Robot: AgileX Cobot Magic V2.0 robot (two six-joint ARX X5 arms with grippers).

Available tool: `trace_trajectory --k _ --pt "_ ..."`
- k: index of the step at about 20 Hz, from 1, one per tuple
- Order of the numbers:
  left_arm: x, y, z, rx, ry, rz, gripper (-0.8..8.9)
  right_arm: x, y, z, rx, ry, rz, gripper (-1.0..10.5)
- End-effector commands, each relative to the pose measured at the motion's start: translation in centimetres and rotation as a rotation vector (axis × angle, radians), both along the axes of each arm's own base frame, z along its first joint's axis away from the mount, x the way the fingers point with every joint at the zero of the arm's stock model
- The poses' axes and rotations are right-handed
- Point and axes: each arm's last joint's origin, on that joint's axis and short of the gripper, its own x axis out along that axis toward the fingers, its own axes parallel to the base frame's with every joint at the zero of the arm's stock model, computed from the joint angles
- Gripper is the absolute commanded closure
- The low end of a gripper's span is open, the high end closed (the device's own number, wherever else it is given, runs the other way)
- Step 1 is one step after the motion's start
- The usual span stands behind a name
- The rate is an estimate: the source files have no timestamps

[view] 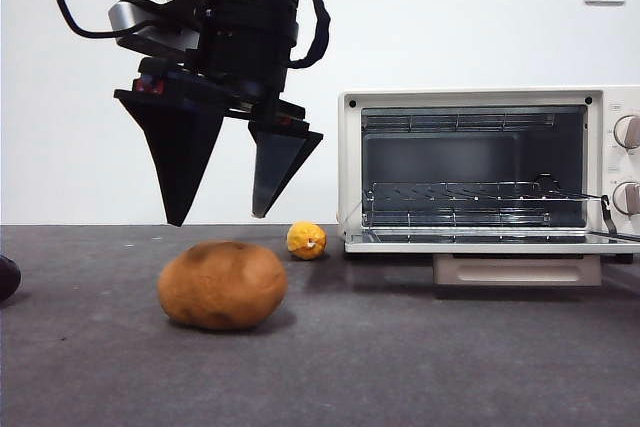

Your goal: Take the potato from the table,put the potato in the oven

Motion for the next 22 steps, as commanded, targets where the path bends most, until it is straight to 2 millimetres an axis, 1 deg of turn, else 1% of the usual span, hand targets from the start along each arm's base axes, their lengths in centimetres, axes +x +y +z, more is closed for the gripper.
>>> trace_trajectory --k 1,5,11,12,14,15,17,19,20,22 --pt "0.0 0.0 -0.1 0.001 -0.004 0.000 8.19 0.1 0.4 -1.4 -0.013 0.028 0.019 1.0" --pt "0.0 0.0 -0.1 0.002 -0.004 0.000 8.19 0.1 0.8 -3.3 -0.044 0.078 0.021 1.0" --pt "0.0 0.0 -0.1 0.017 -0.014 -0.007 8.19 0.1 1.6 -5.3 -0.072 0.088 0.001 1.0" --pt "0.0 0.0 -0.1 0.018 -0.015 -0.004 8.19 0.1 1.6 -5.5 -0.074 0.088 -0.001 1.4" --pt "0.0 0.0 -0.1 0.020 -0.016 -0.003 8.19 0.1 1.8 -5.8 -0.077 0.094 -0.023 3.2" --pt "0.0 0.0 -0.1 0.021 -0.017 -0.003 8.19 0.1 1.7 -5.9 -0.086 0.093 -0.031 4.5" --pt "0.0 0.0 -0.1 0.022 -0.017 -0.004 8.19 0.2 1.6 -6.1 -0.122 0.060 -0.073 6.2" --pt "0.0 0.0 -0.1 0.024 -0.018 -0.005 8.19 0.2 1.5 -6.1 -0.136 0.055 -0.086 8.6" --pt "0.0 0.0 -0.1 0.024 -0.018 -0.005 8.19 0.2 1.5 -6.1 -0.138 0.060 -0.091 9.1" --pt "0.0 0.0 -0.1 0.024 -0.018 -0.005 8.19 0.1 1.4 -5.6 -0.140 0.062 -0.109 9.2"
